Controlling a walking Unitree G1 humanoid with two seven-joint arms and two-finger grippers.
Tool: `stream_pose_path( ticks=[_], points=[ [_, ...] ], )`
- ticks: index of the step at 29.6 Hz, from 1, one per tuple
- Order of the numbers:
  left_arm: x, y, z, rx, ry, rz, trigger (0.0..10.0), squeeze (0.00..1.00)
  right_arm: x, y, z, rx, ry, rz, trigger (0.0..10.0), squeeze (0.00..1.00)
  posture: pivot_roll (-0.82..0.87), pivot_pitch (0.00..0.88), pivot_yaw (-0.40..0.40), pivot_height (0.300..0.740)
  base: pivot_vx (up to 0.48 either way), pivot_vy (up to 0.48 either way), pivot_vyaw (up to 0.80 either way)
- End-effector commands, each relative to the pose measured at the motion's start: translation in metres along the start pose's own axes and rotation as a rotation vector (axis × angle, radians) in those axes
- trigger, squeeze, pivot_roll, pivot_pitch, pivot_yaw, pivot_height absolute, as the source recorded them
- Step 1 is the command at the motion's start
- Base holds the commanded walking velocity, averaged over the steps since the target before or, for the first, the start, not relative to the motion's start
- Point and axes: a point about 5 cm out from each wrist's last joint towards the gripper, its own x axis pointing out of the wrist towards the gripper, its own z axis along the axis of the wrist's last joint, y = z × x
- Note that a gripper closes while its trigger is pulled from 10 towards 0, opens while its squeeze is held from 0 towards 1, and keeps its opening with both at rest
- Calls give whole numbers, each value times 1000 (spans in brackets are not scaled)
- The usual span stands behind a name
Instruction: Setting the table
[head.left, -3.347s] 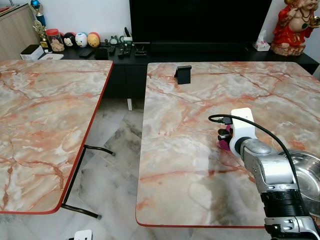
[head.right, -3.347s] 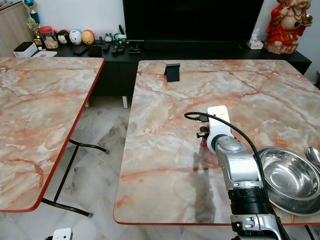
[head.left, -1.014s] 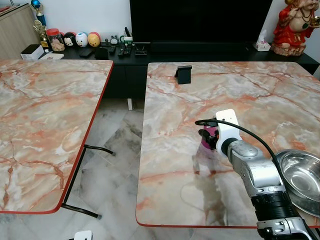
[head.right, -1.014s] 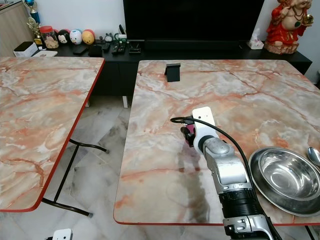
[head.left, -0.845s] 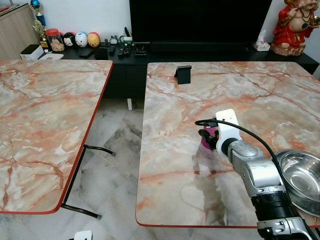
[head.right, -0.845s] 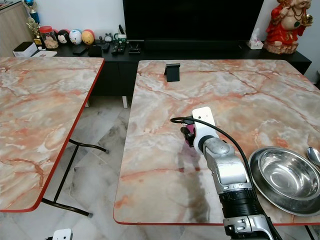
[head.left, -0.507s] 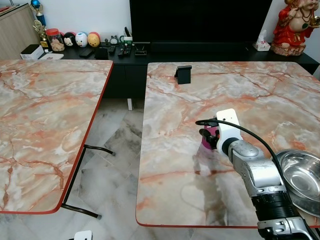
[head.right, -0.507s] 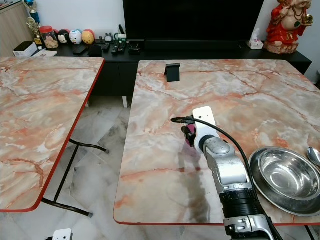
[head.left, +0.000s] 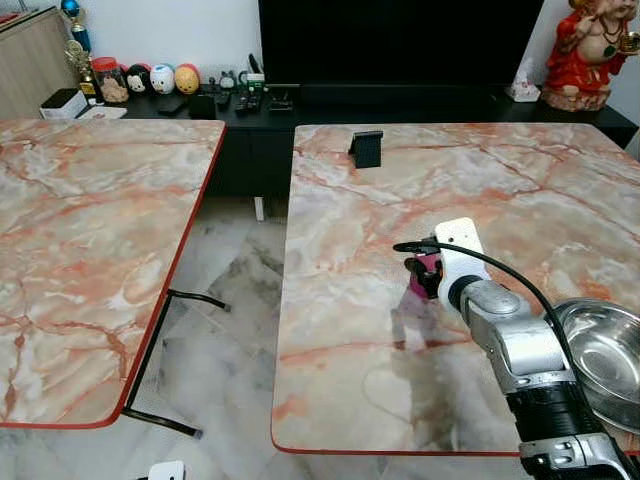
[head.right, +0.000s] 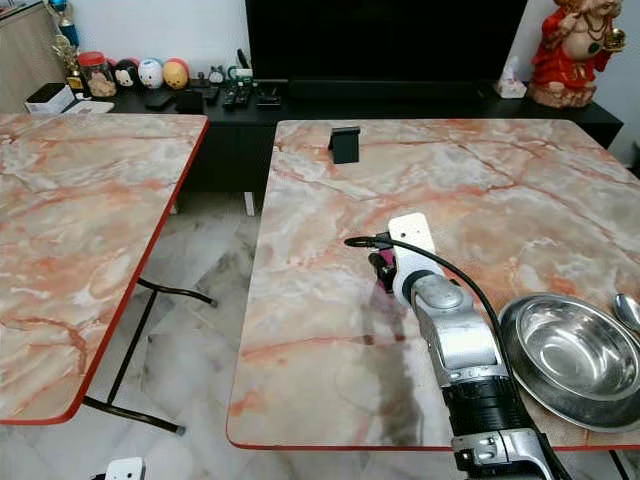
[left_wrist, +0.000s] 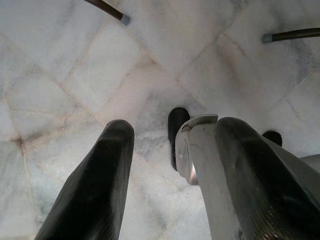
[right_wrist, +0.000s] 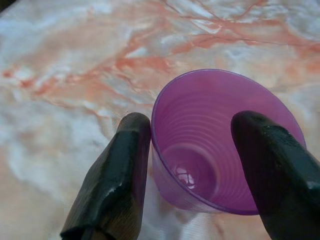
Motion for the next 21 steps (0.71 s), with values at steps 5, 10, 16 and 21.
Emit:
stream_pose_path(
  ticks=[5,10,16,21],
  points=[
    [0,2,-2,12,22,-1,10000,0,1,-3,-5,-54,44,-20,10000,0,-126,0,-11,719,0,0,0],
    [0,2,-2,12,21,0,10000,0,-1,-7,-6,-92,60,-38,10000,0,-127,0,-10,719,0,0,0],
    [0,2,-2,13,20,0,10000,0,-2,-13,-3,-77,54,-70,10000,0,-127,0,-9,719,0,0,0],
    [0,2,-1,11,17,0,10000,0,-2,-18,4,-68,30,-97,10000,0,-126,0,-8,719,0,0,0]
  ],
)
